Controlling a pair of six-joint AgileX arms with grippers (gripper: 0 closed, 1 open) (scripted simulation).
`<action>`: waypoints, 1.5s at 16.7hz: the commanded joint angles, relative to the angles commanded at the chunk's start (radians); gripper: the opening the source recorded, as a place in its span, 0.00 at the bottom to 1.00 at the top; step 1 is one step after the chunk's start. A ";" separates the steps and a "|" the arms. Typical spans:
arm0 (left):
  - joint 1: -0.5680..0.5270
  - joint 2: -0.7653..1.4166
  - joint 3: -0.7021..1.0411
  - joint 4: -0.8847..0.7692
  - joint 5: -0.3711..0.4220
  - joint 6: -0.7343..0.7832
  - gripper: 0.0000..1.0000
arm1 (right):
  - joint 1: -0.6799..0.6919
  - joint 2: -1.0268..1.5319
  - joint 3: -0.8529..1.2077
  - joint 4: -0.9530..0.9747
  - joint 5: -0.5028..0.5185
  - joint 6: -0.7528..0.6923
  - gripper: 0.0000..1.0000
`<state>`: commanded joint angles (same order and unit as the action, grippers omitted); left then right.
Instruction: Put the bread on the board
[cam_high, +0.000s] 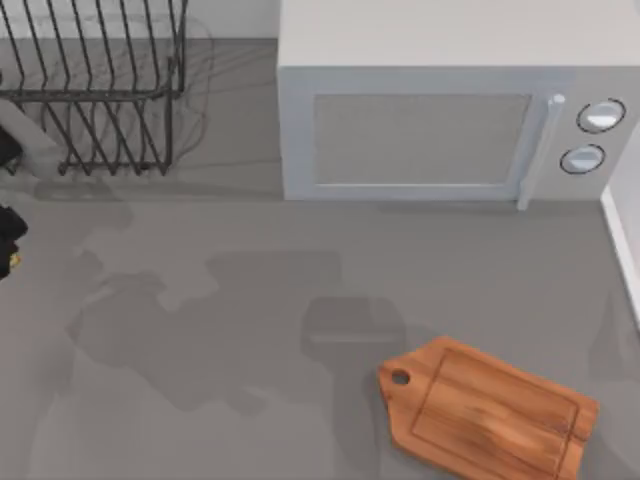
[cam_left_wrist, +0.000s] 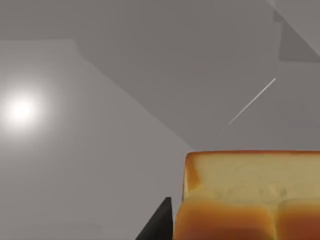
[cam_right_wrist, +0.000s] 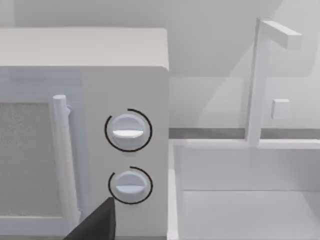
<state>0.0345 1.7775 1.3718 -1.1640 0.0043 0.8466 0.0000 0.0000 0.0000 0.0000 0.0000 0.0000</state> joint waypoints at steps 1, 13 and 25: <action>-0.050 0.034 0.041 -0.011 -0.001 -0.079 0.00 | 0.000 0.000 0.000 0.000 0.000 0.000 1.00; -0.816 0.474 0.548 -0.146 0.013 -1.454 0.00 | 0.000 0.000 0.000 0.000 0.000 0.000 1.00; -1.123 0.574 0.722 -0.144 -0.002 -1.914 0.00 | 0.000 0.000 0.000 0.000 0.000 0.000 1.00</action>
<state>-1.0882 2.3515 2.0942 -1.3083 0.0023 -1.0673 0.0000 0.0000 0.0000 0.0000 0.0000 0.0000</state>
